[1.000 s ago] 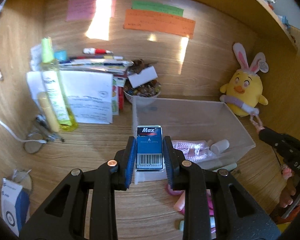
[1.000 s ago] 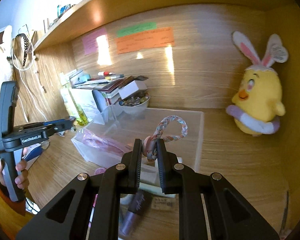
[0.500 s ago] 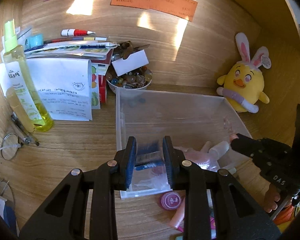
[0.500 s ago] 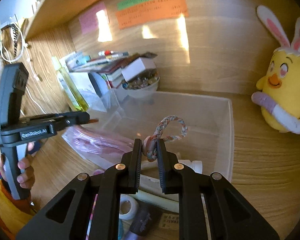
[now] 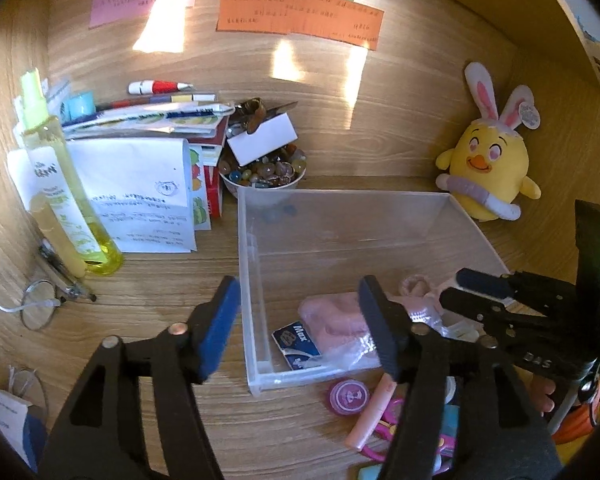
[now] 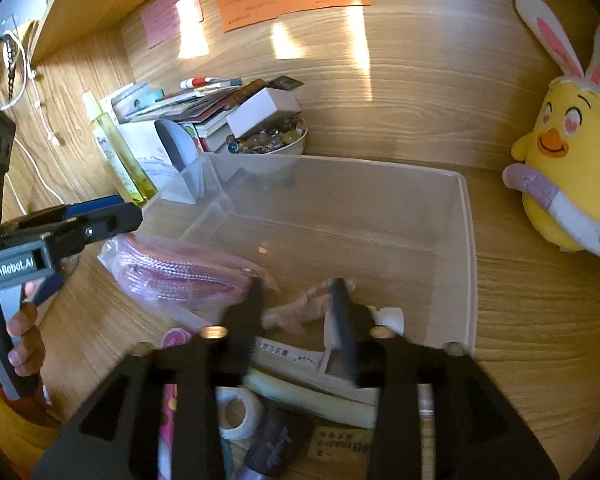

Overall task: Organize objects
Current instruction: 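Carry the card box and hair tie into the clear box and release both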

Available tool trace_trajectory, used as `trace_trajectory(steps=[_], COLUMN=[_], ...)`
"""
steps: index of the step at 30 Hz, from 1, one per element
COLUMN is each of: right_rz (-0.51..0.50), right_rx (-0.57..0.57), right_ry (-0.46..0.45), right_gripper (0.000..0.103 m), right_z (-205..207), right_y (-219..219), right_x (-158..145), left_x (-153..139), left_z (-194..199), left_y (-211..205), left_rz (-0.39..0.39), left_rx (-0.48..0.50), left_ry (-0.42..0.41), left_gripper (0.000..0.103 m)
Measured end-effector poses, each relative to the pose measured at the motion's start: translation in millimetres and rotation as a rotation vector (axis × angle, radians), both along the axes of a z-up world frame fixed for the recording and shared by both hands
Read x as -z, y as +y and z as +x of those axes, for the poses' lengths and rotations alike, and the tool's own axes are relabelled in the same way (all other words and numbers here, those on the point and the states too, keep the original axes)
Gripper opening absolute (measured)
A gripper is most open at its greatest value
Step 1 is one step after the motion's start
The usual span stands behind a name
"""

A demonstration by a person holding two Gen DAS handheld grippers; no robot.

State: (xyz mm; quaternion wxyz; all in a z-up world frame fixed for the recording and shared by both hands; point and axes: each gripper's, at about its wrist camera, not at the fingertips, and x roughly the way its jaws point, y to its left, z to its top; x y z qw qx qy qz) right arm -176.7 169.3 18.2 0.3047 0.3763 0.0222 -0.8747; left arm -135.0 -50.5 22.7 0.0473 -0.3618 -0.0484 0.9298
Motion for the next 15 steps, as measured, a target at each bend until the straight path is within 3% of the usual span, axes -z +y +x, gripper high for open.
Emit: trace_trajectory(steps=[3,8,15], right_rz=[-0.009,0.01,0.003], right_rx=[0.009,0.013,0.037], right_ry=[0.018,0.056,0.109], right_gripper=[0.052,0.053,0.06], right_z=[6,19,39], right_y=[2,4,17], right_x=[-3,-9,-23], left_x=[-4,-11,-20], left_z=[7,20,44], left_y=[2,7,14], left_rz=[-0.011,-0.033,-0.066], left_rx=[-0.001,-0.004,-0.005], left_ry=[0.014,0.041,0.083], left_gripper=[0.075,0.093,0.1])
